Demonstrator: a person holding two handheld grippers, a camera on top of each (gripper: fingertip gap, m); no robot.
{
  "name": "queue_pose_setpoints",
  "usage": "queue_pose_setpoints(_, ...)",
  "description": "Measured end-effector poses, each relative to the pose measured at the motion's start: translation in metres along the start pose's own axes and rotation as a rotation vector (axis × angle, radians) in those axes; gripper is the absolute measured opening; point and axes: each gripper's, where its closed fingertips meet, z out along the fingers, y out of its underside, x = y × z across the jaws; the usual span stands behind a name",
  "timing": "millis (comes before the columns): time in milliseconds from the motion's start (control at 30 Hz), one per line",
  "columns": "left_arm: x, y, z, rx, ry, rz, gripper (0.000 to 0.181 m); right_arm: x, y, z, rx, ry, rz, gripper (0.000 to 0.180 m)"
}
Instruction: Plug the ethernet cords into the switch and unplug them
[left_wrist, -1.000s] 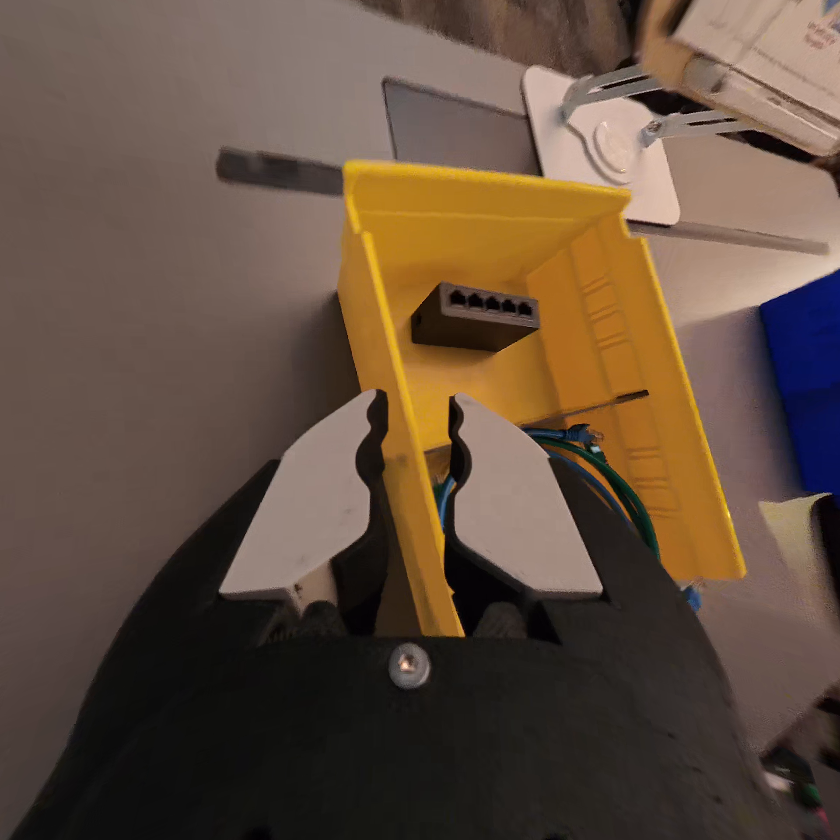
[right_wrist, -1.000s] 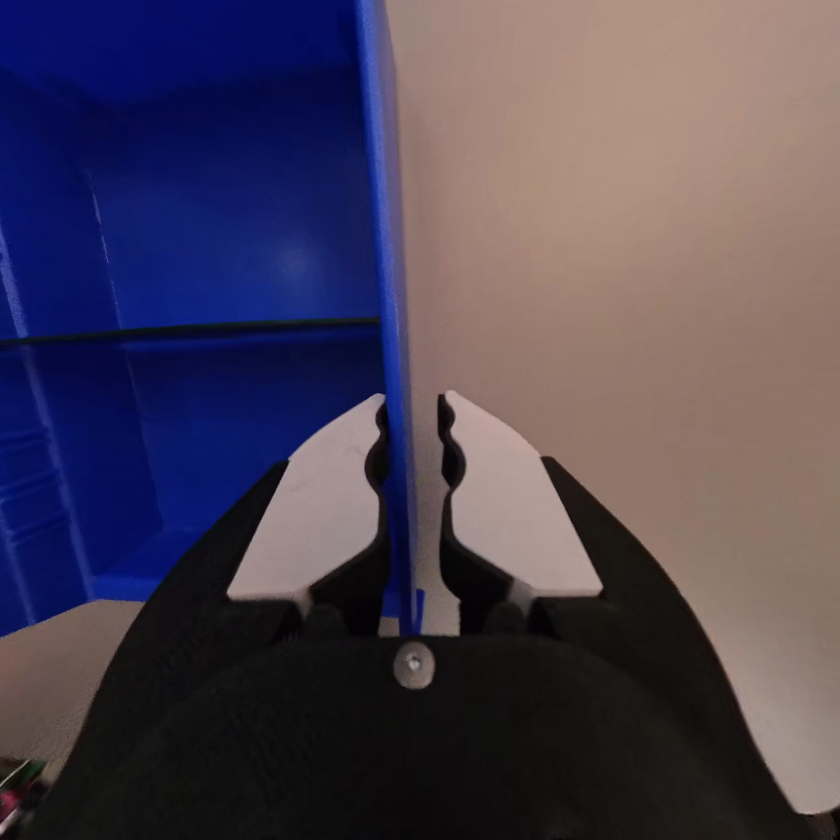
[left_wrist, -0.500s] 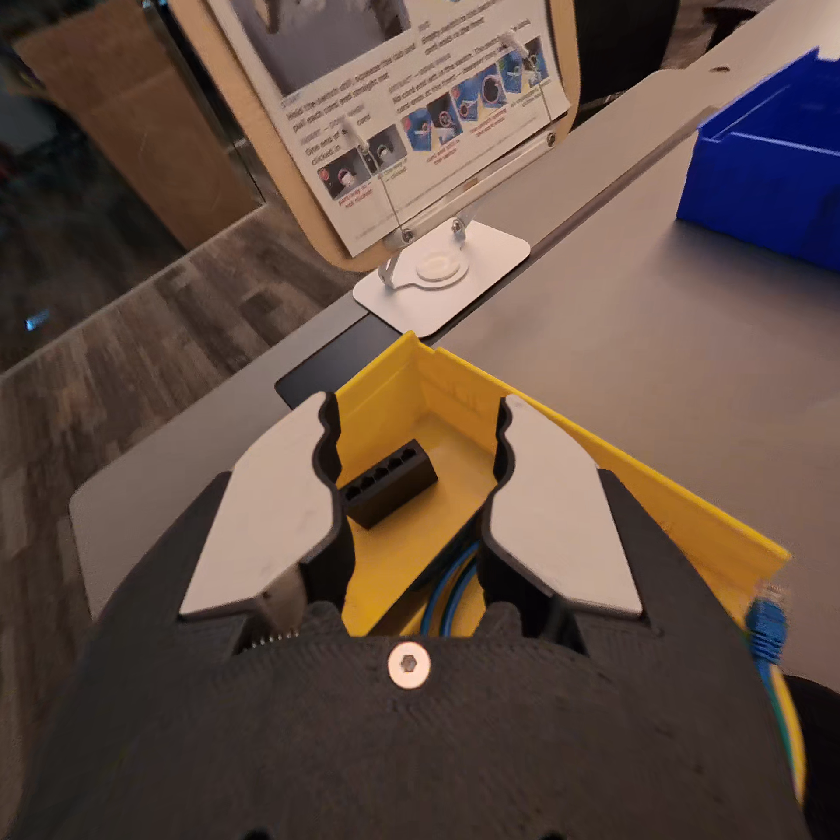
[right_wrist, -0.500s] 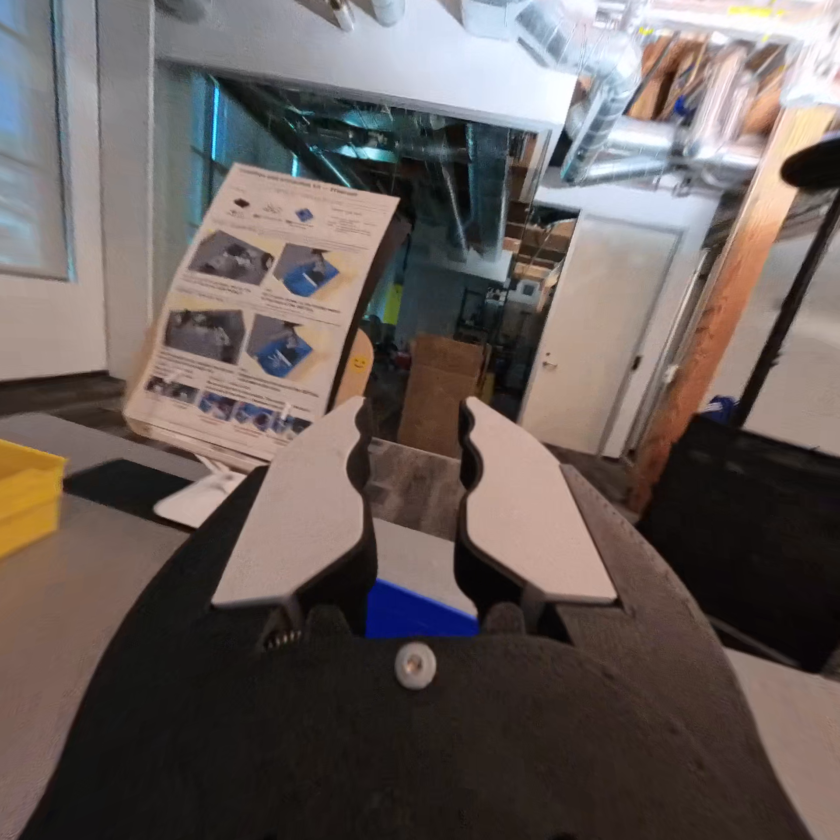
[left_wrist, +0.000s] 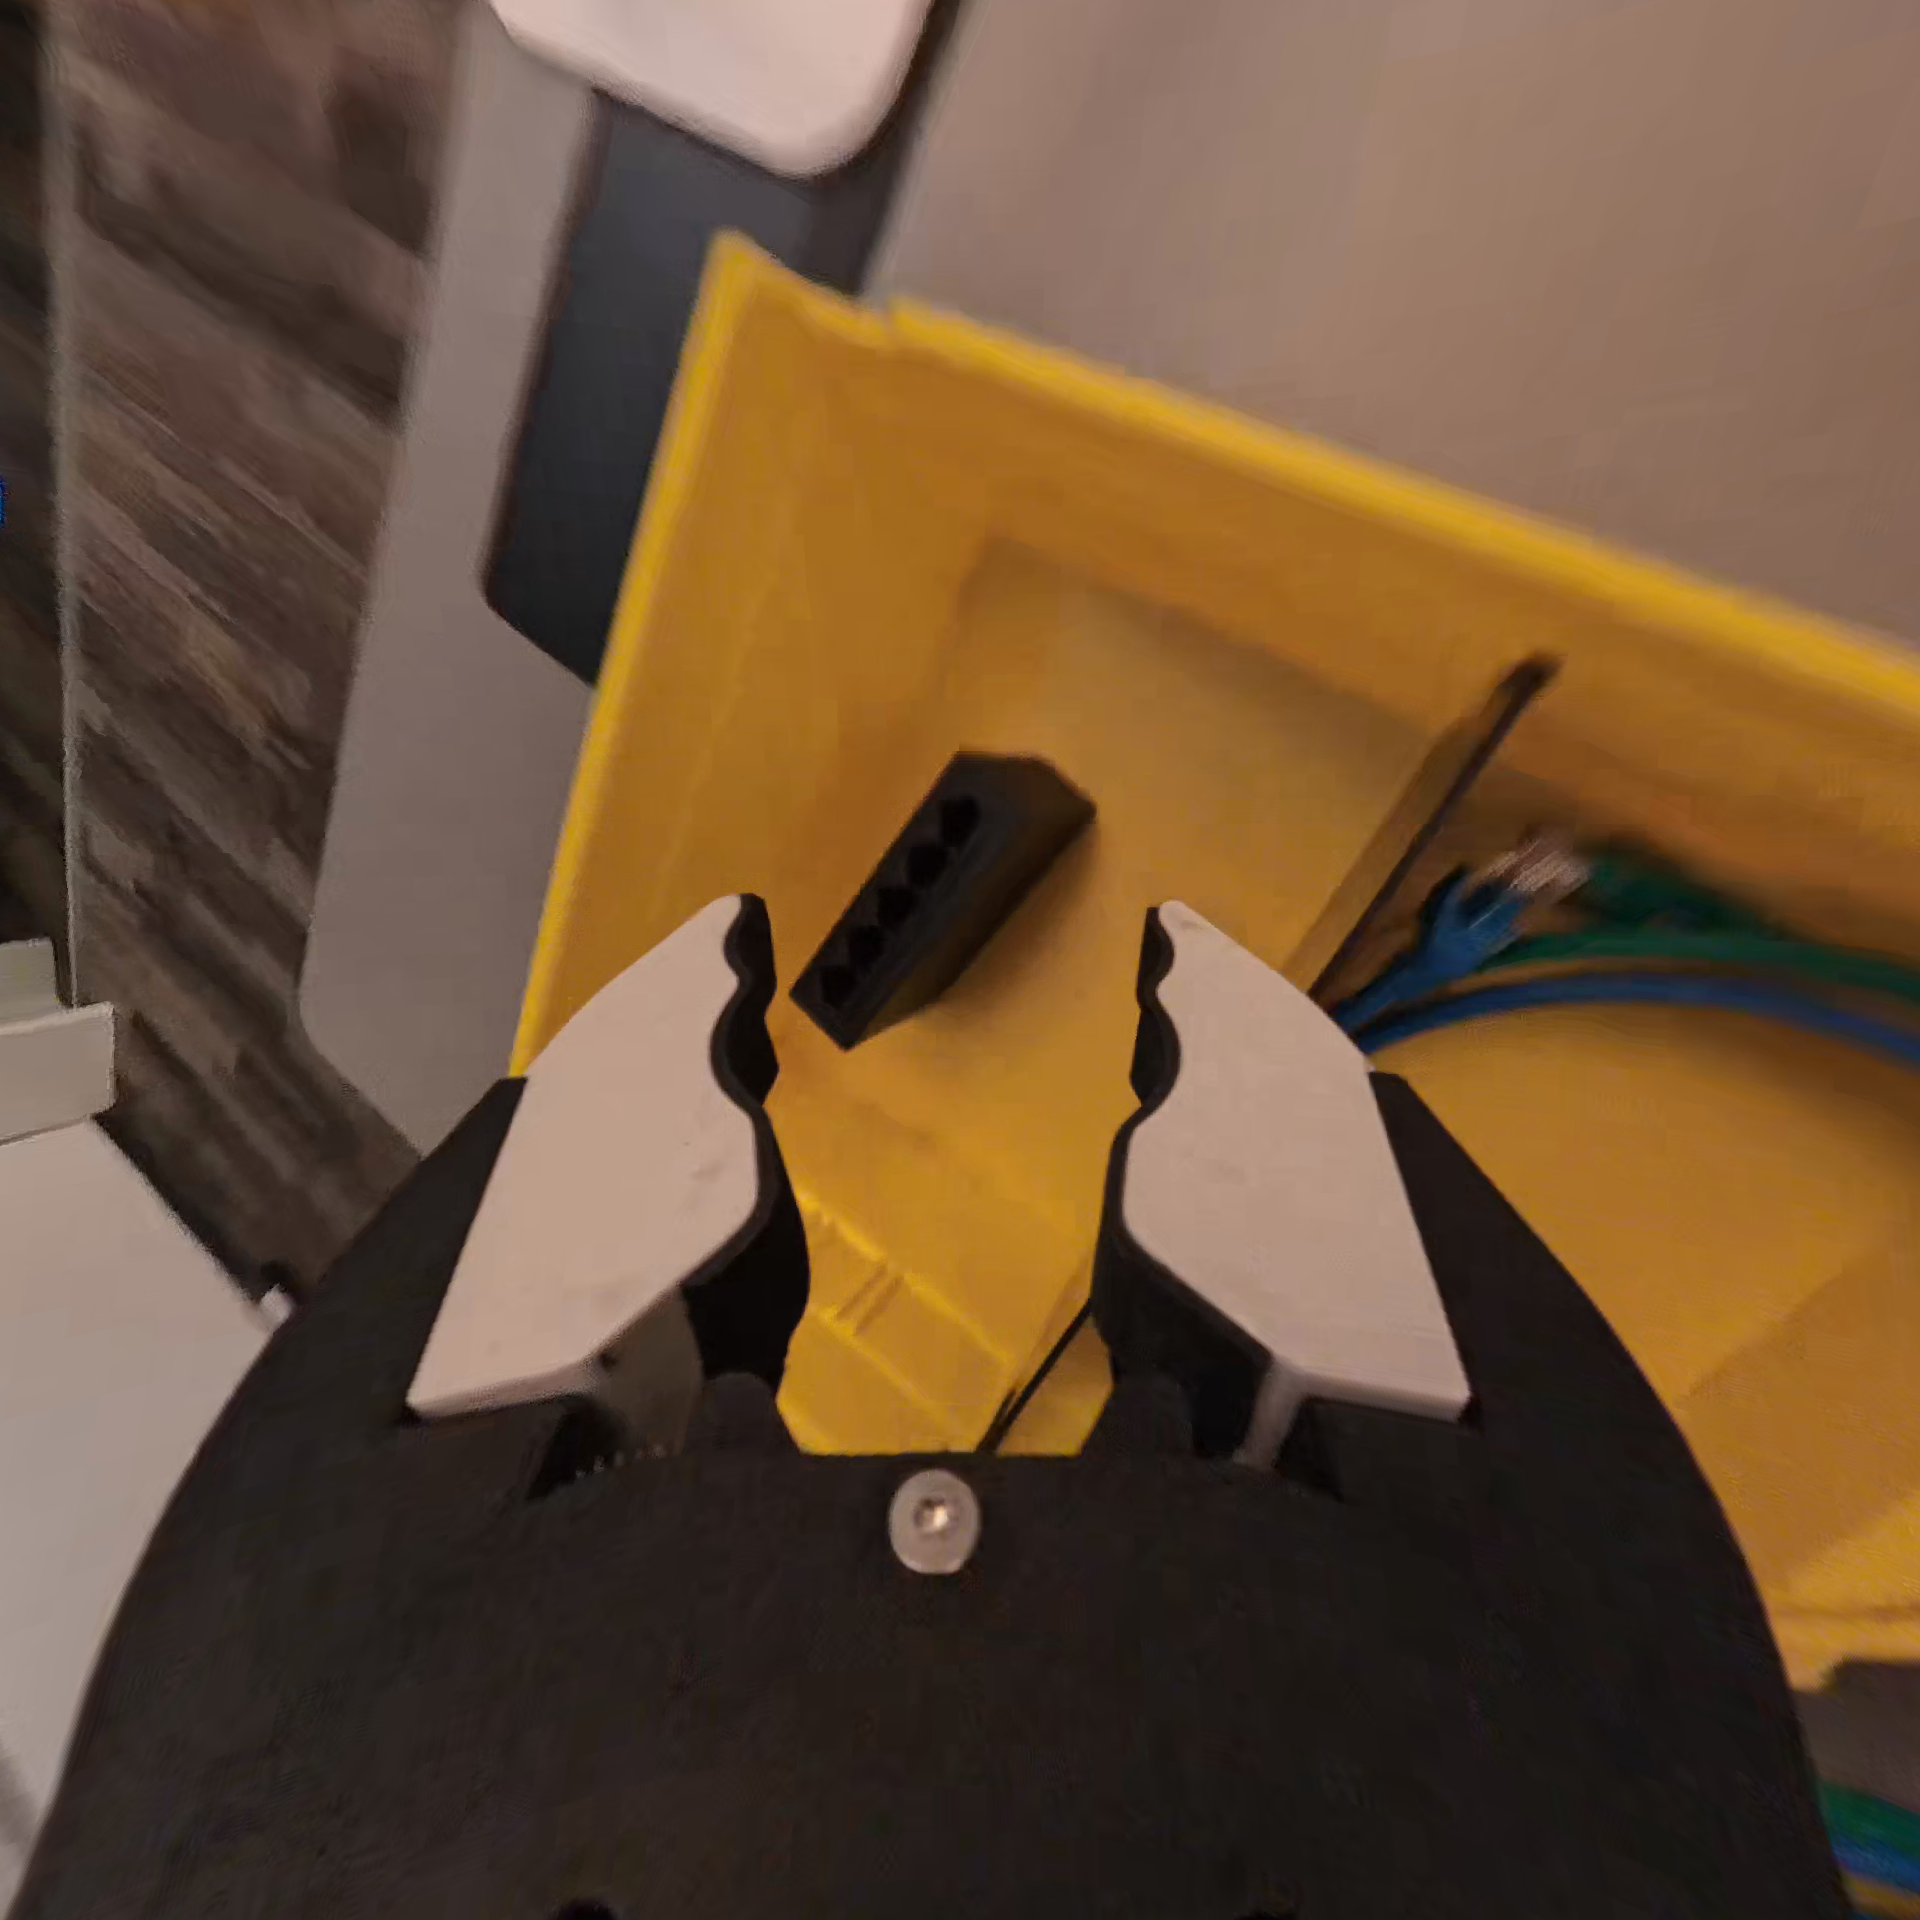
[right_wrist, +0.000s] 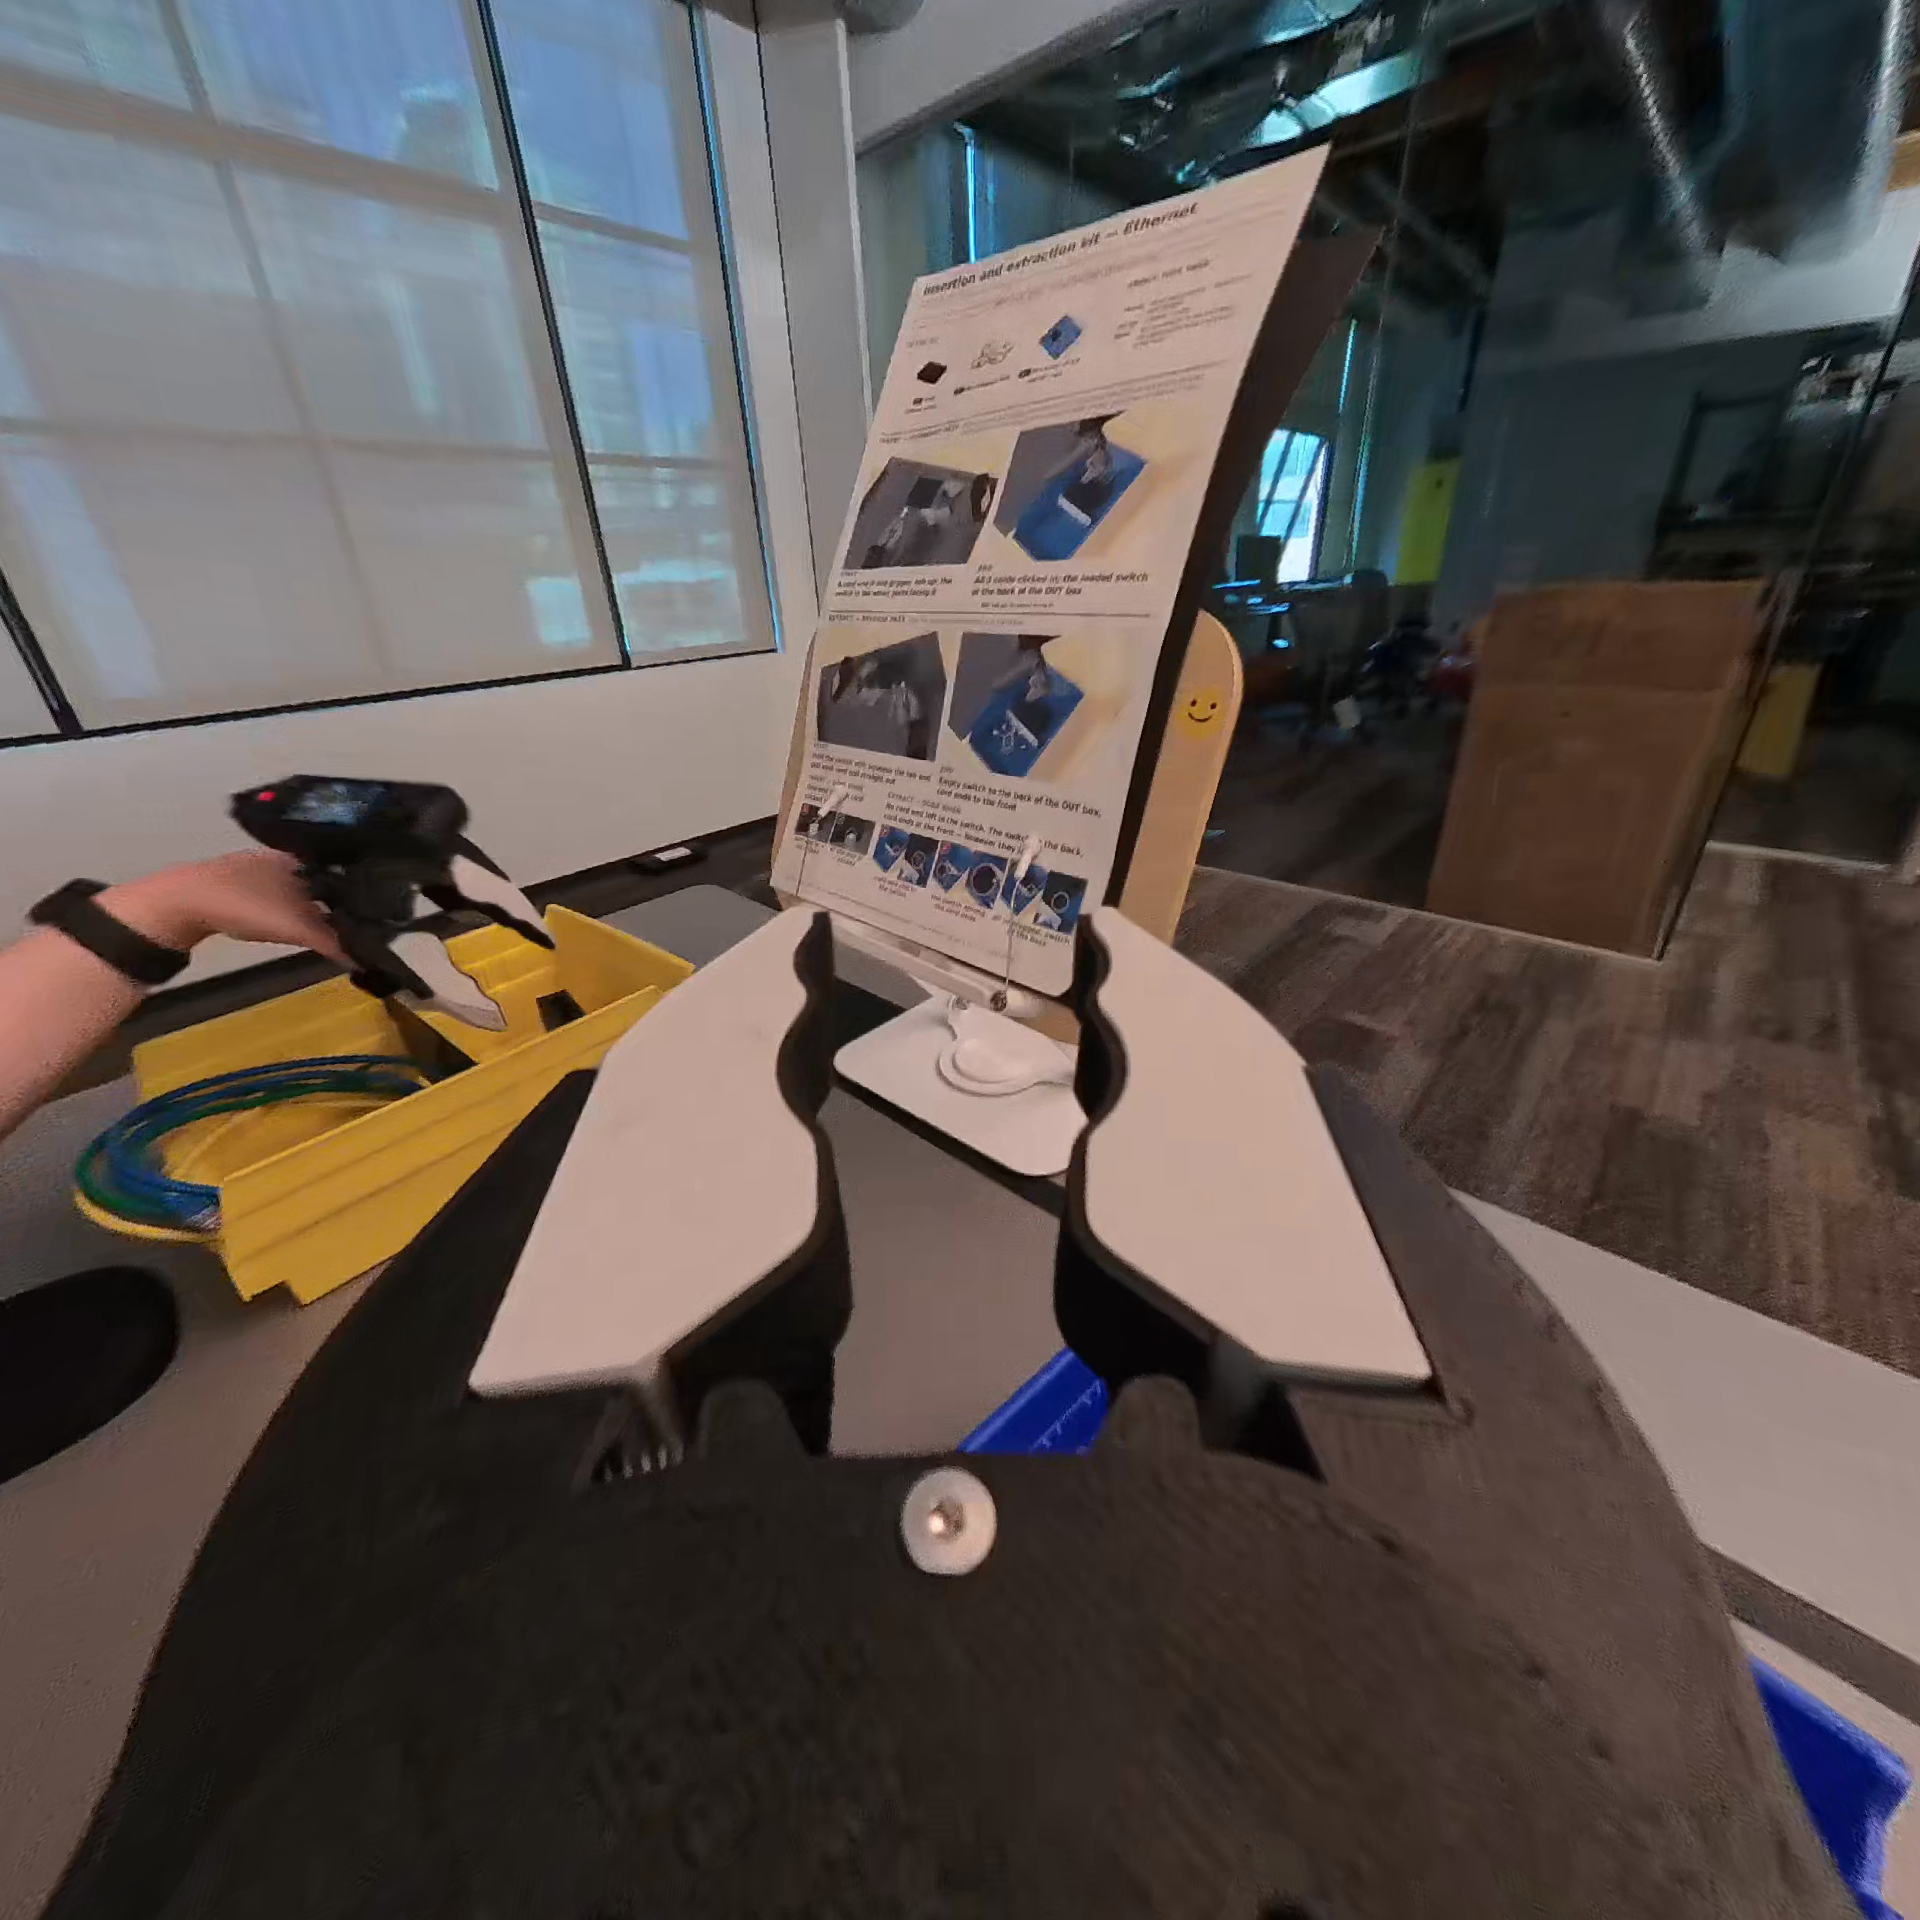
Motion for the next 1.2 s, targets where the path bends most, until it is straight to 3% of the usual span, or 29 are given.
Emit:
queue_pose_setpoints(33, -0.002, 0.01, 0.007, -0.064, 0.009, 0.043, 0.067, 0.002, 0.001, -0.002, -0.001, -0.003, 0.013, 0.044)
queue_pose_setpoints(333, 0.003, 0.023, 0.057, -0.11, 0.223, 0.16, 0.056, -0.034, -0.008, -0.004, 0.006, -0.2, 0.054, 0.044)
queue_pose_setpoints(467, -0.002, 0.037, 0.072, -0.142, 0.212, 0.207, 0.045, -0.037, -0.003, -0.003, -0.032, -0.202, 0.024, 0.043)
queue_pose_setpoints(633, -0.003, 0.049, 0.065, -0.171, 0.256, 0.156, 0.03, -0.038, -0.007, -0.006, -0.009, -0.217, 0.032, 0.042)
queue_pose_setpoints(767, -0.021, 0.05, 0.037, -0.176, 0.146, 0.112, 0.028, -0.034, -0.01, -0.009, 0.01, -0.218, 0.049, 0.041)
queue_pose_setpoints(867, -0.034, 0.021, -0.011, -0.128, 0.041, 0.054, 0.027, -0.034, -0.018, -0.015, 0.041, -0.225, 0.052, 0.039)
queue_pose_setpoints(967, -0.024, -0.048, -0.065, -0.009, -0.073, 0.037, 0.027, -0.028, -0.031, -0.023, 0.111, -0.182, 0.045, 0.032)
queue_pose_setpoints(1033, 0.013, -0.099, -0.087, 0.085, -0.052, 0.018, 0.027, -0.027, -0.041, -0.025, 0.19, -0.176, 0.093, 0.028)
queue_pose_setpoints(1133, 0.098, -0.16, -0.086, 0.179, 0.135, 0.054, 0.027, -0.028, -0.035, -0.027, 0.158, -0.197, 0.108, 0.03)
queue_pose_setpoints(1200, 0.137, -0.178, -0.06, 0.139, 0.177, 0.142, 0.027, -0.017, -0.012, -0.031, 0.015, -0.157, 0.073, 0.031)
